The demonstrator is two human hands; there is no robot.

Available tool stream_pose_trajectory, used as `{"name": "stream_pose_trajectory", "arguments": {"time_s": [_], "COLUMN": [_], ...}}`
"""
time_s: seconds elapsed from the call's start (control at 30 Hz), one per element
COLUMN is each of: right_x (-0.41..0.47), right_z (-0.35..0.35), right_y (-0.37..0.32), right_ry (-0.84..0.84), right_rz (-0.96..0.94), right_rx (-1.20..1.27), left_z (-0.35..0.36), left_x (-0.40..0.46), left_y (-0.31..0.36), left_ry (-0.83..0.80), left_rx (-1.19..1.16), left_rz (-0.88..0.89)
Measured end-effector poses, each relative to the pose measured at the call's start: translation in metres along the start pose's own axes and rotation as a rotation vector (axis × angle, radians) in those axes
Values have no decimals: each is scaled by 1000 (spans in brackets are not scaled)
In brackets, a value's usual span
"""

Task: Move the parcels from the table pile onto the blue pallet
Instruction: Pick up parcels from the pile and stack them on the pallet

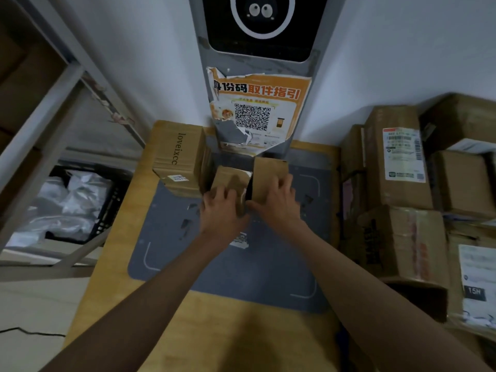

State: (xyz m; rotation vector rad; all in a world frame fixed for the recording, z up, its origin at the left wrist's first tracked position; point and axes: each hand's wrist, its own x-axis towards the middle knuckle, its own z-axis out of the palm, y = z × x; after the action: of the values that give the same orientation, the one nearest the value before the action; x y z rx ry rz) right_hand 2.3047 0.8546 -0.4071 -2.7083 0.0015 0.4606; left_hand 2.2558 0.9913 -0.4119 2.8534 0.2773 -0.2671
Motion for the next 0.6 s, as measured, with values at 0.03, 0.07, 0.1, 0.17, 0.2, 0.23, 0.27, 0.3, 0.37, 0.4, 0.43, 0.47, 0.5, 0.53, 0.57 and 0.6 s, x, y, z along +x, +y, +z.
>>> {"name": "stream_pose_trajectory", "arguments": {"time_s": [0.03,0.07,0.1,0.17,0.2,0.23,0.27,0.3,0.37,0.4,0.43,0.47,0.5,0.53,0.57,0.6], "right_x": [1,2,1,-2,-5,-7,-9,-12,-18,-22,-28,-35,-42,-51,-60,-71], "right_z": [2,4,8,15,18,20,21,22,23,22,21,20,20,20,20,20], "right_y": [-1,-3,-4,-6,-6,-5,-4,-2,5,8,12,16,20,24,28,32], "right_ry": [17,34,50,78,93,109,120,119,81,57,39,27,17,7,-1,-11], "right_rz": [19,36,50,73,90,115,146,178,228,236,234,228,221,211,201,194], "right_rx": [0,5,13,36,52,77,106,138,194,210,221,237,259,279,289,294], "left_z": [1,3,4,8,10,12,13,13,13,14,14,15,16,17,17,17], "left_x": [-1,-2,-3,-7,-10,-13,-16,-19,-24,-27,-31,-36,-42,-49,-55,-62], "left_y": [2,2,2,0,0,0,-1,-1,-4,-5,-7,-9,-12,-15,-17,-18], "left_ry": [7,17,34,87,113,132,139,138,121,106,82,50,18,-8,-30,-54], "left_rx": [18,28,33,56,62,51,16,-37,-140,-162,-169,-171,-185,-212,-244,-271], "left_rz": [-27,-50,-66,-69,-59,-52,-55,-70,-119,-142,-161,-177,-187,-191,-194,-203]}}
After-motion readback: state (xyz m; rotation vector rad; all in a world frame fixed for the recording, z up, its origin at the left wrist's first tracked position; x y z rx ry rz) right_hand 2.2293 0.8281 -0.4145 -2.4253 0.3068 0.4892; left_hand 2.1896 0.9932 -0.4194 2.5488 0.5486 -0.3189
